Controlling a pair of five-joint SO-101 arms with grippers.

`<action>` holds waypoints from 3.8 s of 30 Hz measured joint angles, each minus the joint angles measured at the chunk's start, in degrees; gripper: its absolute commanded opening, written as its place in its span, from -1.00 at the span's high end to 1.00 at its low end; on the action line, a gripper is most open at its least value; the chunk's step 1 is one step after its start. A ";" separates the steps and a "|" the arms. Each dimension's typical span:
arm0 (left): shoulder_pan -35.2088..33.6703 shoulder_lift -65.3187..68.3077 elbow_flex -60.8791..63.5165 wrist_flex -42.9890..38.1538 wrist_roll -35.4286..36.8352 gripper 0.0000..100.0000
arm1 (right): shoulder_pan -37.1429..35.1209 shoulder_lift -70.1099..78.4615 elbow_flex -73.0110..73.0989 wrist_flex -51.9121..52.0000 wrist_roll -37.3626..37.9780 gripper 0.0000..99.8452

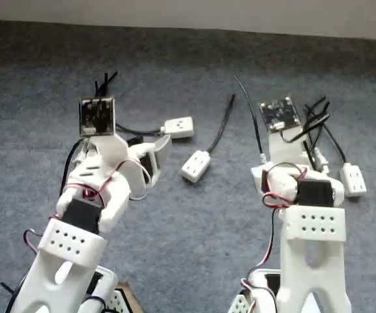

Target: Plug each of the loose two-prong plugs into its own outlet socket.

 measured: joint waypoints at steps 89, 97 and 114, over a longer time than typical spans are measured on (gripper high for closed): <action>5.36 5.54 13.36 -20.92 2.73 0.57 | -21.54 -16.09 7.82 -5.54 -5.89 0.98; -3.25 5.54 15.74 -20.92 2.81 0.57 | -21.36 -15.03 8.79 -12.04 -7.38 0.98; -8.62 5.54 18.02 -21.10 2.73 0.57 | -25.58 -14.95 27.96 -36.04 -9.14 0.98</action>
